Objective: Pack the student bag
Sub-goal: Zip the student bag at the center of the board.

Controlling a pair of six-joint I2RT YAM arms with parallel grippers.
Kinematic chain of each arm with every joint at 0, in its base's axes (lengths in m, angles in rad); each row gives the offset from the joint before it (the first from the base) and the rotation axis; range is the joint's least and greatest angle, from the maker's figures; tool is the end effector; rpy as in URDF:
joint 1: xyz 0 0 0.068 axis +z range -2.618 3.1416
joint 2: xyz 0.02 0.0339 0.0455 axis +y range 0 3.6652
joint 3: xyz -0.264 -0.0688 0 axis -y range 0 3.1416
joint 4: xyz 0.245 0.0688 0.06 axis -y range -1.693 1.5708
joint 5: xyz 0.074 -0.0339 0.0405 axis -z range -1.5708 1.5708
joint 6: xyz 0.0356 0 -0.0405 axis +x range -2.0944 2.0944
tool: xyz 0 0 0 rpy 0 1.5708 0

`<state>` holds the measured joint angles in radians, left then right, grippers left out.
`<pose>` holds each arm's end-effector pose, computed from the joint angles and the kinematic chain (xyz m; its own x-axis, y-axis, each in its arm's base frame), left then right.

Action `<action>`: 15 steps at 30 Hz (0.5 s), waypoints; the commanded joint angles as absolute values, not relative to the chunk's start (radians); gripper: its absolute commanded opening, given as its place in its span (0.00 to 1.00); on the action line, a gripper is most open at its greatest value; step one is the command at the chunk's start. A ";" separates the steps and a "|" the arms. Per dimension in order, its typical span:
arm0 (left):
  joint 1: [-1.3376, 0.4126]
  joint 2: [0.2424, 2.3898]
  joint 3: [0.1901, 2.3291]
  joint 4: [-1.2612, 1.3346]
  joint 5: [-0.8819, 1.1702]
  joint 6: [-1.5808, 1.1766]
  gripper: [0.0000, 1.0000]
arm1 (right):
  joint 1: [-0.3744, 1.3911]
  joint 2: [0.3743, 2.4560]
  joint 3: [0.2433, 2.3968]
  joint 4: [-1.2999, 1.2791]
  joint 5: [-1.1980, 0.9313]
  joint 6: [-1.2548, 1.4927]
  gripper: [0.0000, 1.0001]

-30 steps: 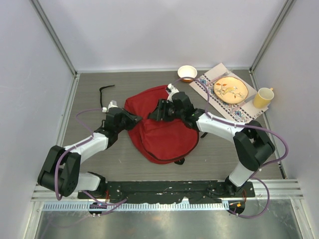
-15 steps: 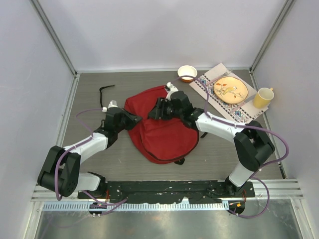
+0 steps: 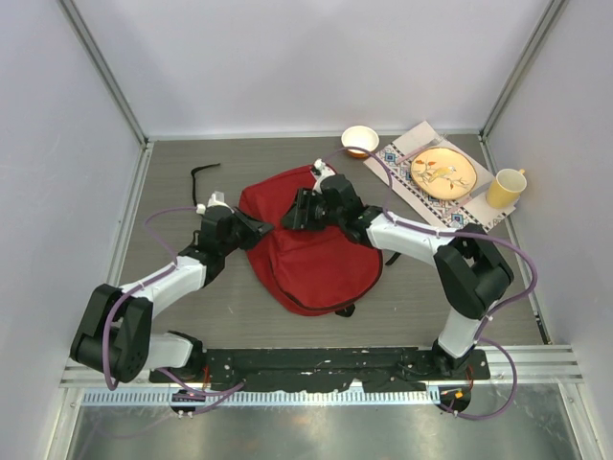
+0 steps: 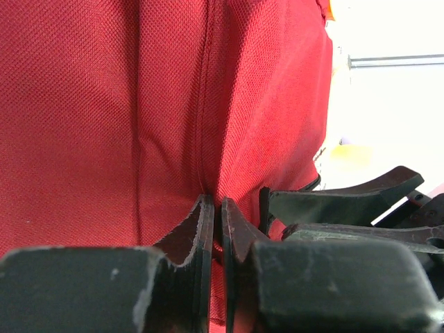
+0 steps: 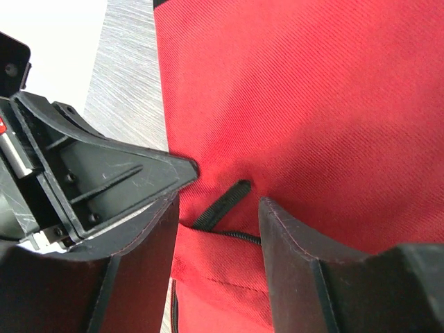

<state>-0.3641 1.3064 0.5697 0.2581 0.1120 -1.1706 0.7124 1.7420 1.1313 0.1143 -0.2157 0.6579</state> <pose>0.2508 -0.0998 0.1978 -0.5790 -0.7588 -0.2984 -0.2224 0.4991 -0.8376 0.2945 0.2644 0.2305 -0.7627 0.1305 -0.6334 -0.3975 0.6780 0.6183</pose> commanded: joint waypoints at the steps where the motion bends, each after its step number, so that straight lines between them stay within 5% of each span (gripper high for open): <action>1: -0.362 1.285 0.601 0.318 0.158 -1.160 0.10 | 0.730 1.761 1.189 0.157 -0.232 0.673 0.54; 15: -0.364 1.293 0.604 0.325 0.166 -1.158 0.09 | 0.762 1.796 1.230 0.089 -0.192 0.681 0.39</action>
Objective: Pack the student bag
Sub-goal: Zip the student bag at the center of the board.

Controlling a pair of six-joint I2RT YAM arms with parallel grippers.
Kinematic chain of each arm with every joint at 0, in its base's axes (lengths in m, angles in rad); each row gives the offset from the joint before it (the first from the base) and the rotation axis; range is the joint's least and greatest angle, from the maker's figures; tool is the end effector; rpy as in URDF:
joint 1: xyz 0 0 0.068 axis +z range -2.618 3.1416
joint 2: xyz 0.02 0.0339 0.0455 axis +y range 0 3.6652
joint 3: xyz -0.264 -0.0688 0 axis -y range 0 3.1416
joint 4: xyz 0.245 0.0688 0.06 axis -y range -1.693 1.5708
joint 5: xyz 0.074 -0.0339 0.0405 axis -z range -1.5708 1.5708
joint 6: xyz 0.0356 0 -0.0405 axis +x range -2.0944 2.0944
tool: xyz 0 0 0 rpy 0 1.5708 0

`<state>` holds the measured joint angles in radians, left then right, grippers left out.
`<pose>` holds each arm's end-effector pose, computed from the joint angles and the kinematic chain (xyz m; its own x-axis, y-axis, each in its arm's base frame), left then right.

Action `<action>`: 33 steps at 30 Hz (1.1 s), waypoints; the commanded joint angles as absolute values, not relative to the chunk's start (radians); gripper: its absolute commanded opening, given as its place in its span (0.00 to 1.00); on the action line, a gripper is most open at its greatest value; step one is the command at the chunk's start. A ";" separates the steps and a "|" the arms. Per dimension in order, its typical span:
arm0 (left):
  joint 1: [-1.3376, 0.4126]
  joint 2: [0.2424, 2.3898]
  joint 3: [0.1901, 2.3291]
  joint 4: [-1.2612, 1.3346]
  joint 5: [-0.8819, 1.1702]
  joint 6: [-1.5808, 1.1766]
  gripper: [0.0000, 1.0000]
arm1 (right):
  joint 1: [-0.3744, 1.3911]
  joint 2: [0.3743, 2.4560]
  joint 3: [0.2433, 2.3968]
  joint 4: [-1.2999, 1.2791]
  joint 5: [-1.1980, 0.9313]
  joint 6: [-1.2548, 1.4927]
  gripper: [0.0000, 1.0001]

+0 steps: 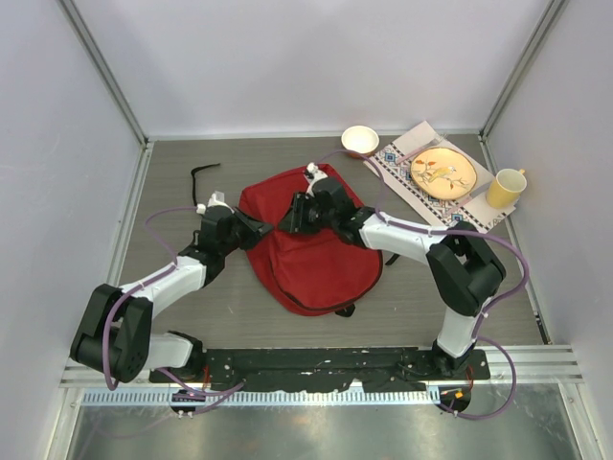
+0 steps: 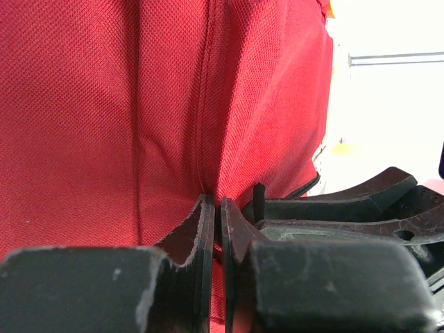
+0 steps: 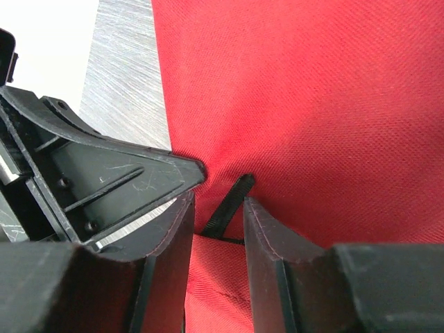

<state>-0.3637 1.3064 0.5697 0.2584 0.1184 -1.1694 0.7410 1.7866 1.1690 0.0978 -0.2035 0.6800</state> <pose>0.2507 -0.0999 0.1978 -0.5835 -0.7560 -0.2968 -0.2197 0.4987 -0.8385 0.2943 0.2790 0.2243 -0.7820 0.1192 -0.6117 -0.3842 0.6806 0.6238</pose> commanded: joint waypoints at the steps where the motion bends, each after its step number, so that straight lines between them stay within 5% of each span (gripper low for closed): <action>1: -0.362 1.293 0.607 0.325 0.169 -1.157 0.09 | 0.765 1.805 1.239 0.065 -0.183 0.680 0.39; 9: -0.362 1.284 0.604 0.321 0.170 -1.152 0.08 | 0.798 1.853 1.328 -0.072 -0.037 0.663 0.44; 12: -0.364 1.278 0.607 0.314 0.167 -1.149 0.08 | 0.799 1.864 1.339 -0.095 -0.005 0.657 0.38; 20: -0.362 1.285 0.607 0.314 0.170 -1.149 0.06 | 0.807 1.859 1.336 -0.091 0.020 0.638 0.02; 33: -0.322 1.229 0.589 0.213 0.175 -1.066 0.00 | 0.805 1.629 1.131 0.084 0.212 0.617 0.01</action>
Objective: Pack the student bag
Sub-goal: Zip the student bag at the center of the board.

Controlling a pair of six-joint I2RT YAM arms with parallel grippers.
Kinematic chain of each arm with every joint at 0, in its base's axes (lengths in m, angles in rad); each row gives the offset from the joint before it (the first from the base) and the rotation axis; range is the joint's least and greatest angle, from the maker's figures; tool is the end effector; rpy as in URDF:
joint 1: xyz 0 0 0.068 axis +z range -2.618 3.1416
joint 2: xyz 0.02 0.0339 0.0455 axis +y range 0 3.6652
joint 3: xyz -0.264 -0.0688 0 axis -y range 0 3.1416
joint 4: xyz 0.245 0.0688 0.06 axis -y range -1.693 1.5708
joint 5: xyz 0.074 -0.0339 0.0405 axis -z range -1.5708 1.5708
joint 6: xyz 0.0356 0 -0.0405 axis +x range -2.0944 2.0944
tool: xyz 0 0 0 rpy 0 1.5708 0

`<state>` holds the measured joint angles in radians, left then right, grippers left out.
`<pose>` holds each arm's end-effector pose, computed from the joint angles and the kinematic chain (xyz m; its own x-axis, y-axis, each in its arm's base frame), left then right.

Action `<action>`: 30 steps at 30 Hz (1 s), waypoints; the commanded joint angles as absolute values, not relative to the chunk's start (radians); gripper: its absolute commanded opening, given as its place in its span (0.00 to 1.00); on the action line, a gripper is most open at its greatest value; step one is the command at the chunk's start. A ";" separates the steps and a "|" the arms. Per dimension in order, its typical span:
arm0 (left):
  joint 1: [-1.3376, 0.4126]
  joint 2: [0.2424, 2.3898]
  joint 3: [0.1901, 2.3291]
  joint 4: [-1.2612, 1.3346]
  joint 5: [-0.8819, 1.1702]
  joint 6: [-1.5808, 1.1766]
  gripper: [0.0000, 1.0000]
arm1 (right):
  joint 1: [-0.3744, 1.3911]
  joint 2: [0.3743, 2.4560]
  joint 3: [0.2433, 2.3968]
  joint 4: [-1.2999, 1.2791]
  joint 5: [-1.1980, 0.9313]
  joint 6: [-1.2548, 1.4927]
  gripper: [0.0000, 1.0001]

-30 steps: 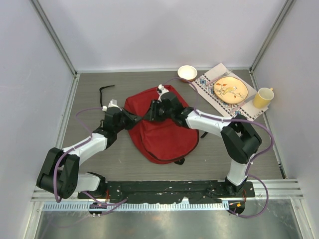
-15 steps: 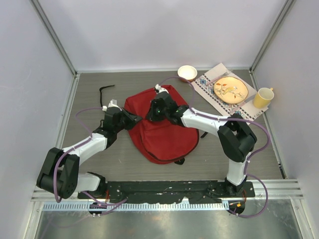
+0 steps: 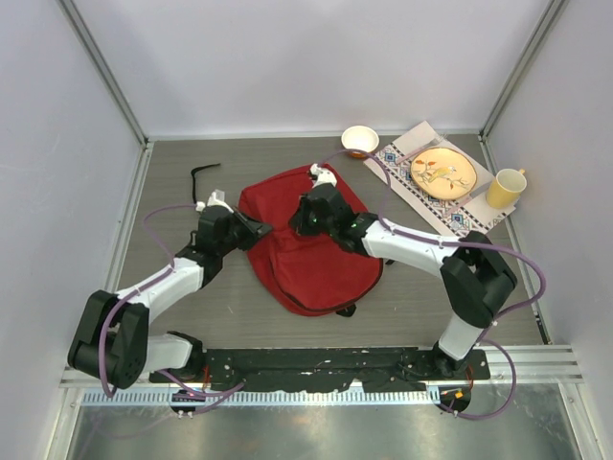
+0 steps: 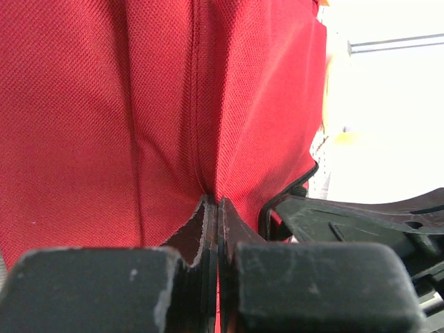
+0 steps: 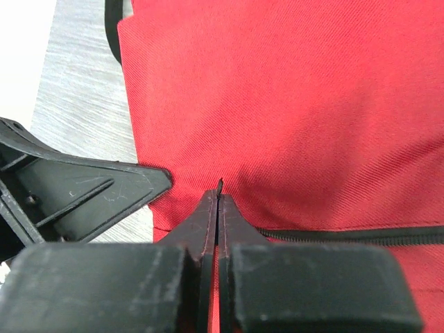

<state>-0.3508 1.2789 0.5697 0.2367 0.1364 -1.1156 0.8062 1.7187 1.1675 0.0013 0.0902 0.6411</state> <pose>0.2484 -0.0961 0.2026 -0.5958 -0.7295 -0.3359 -0.1842 0.5312 -0.8270 0.2739 0.2809 0.2402 -0.6880 0.1432 -0.7114 -0.3170 0.8225 0.4722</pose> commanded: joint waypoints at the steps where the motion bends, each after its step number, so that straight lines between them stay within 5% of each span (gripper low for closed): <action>1: -0.318 1.223 0.581 0.212 0.187 -1.063 0.00 | 0.805 1.623 1.118 0.092 0.225 0.620 0.01; 20: -0.227 1.236 0.558 0.281 0.397 -1.045 0.00 | 0.792 1.531 0.977 0.216 0.324 0.670 0.01; 24: -0.229 1.261 0.531 0.434 0.494 -1.144 0.50 | 0.793 1.560 0.992 0.235 0.232 0.672 0.01; 27: -0.241 1.259 0.506 0.495 0.535 -1.201 0.66 | 0.795 1.574 0.994 0.238 0.203 0.670 0.01; 30: -0.278 1.241 0.483 0.505 0.514 -1.236 0.69 | 0.793 1.580 0.993 0.241 0.189 0.672 0.01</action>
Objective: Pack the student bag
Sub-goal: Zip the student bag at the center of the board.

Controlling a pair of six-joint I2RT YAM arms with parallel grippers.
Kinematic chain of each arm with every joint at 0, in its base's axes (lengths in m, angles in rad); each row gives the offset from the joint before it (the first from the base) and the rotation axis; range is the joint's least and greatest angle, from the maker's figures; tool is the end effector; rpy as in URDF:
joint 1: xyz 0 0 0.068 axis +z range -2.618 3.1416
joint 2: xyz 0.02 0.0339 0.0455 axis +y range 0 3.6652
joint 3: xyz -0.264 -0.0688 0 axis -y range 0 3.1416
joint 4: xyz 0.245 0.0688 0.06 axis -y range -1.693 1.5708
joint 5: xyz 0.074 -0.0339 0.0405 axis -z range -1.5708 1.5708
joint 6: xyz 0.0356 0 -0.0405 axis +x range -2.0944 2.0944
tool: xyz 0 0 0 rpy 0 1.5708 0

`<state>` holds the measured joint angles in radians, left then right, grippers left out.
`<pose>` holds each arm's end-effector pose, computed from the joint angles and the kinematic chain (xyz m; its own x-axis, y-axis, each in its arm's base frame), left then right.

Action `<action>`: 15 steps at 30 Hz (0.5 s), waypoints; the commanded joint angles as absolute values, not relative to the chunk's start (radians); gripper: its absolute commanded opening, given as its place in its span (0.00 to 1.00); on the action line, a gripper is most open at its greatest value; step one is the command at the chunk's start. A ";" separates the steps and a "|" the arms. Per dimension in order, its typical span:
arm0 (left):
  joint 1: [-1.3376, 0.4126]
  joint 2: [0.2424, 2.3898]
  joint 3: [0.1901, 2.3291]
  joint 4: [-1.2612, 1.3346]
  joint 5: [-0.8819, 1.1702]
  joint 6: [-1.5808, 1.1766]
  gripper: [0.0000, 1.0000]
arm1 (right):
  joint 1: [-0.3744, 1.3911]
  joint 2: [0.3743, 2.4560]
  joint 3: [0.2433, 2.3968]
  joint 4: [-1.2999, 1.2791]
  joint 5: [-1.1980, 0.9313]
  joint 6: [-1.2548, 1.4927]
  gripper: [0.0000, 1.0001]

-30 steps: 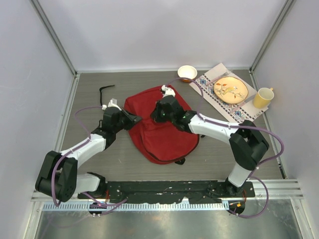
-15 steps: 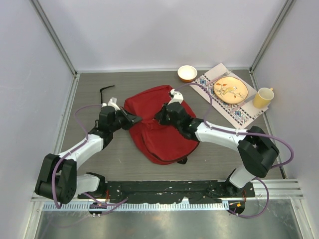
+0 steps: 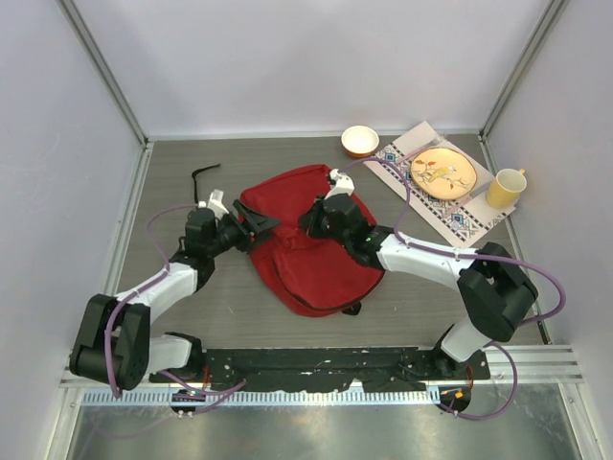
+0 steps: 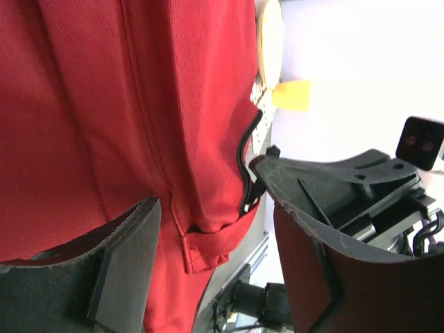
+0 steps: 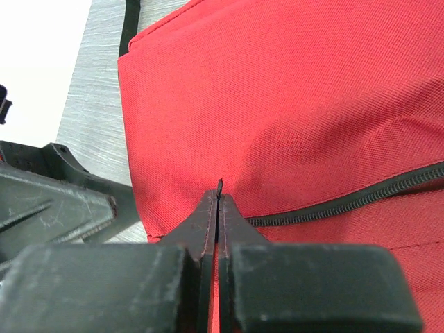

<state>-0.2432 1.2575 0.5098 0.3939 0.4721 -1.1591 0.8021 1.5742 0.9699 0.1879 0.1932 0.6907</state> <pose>0.2467 -0.0779 0.2054 -0.7106 -0.6646 -0.2310 -0.0567 0.3813 -0.9227 0.2526 0.2513 0.2436 -0.5884 0.2910 -0.7544 -0.2705 0.8084 0.5228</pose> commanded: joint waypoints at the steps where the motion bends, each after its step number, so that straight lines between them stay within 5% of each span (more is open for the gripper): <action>1: -0.303 1.236 0.477 0.509 0.497 -1.245 0.70 | 0.793 1.582 0.996 0.241 0.177 0.670 0.01; 6: -0.379 1.213 0.431 0.561 0.417 -1.318 0.70 | 0.793 1.595 0.994 0.242 0.163 0.678 0.01; 11: -0.416 1.198 0.396 0.557 0.316 -1.347 0.42 | 0.793 1.595 0.986 0.248 0.156 0.681 0.01; 15: -0.416 1.227 0.417 0.558 0.310 -1.338 0.29 | 0.793 1.589 0.982 0.247 0.146 0.681 0.01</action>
<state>-0.4122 1.2259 0.3958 0.4885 0.3439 -1.3270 0.7963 1.5951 0.9703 0.1986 0.1539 0.6891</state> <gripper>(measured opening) 0.324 0.035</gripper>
